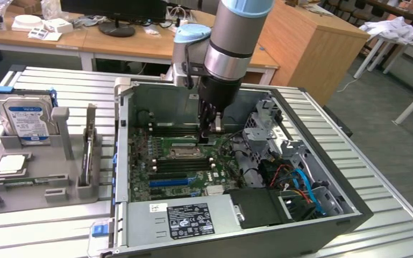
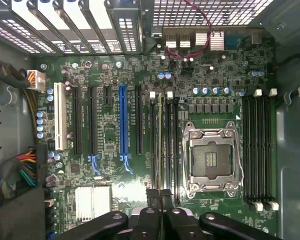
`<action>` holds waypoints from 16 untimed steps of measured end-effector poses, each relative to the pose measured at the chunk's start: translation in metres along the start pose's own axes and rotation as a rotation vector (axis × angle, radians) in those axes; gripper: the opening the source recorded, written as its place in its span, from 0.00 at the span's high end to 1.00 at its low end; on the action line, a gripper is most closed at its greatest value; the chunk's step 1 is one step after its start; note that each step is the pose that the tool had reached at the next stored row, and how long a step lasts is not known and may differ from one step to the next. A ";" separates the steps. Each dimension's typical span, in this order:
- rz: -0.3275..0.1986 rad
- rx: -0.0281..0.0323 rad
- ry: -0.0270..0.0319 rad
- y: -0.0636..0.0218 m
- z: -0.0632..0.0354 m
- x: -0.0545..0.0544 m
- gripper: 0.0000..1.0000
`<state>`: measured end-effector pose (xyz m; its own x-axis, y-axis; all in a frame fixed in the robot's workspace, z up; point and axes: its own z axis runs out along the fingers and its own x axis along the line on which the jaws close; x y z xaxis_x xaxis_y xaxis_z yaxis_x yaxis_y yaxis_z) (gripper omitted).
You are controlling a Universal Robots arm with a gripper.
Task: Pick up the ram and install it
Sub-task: 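Insert the ram into the slot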
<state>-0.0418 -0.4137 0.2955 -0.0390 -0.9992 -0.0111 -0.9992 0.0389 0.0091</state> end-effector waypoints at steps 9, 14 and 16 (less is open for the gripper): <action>0.000 0.0000 0.0000 -0.0001 0.0112 0.000 0.88; 0.000 0.0000 -0.0001 -0.0002 0.0174 0.000 0.88; 0.000 -0.0001 0.0001 -0.0001 0.0186 0.000 0.88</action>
<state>-0.0418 -0.4137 0.2770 -0.0391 -0.9992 -0.0110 -0.9992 0.0390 0.0091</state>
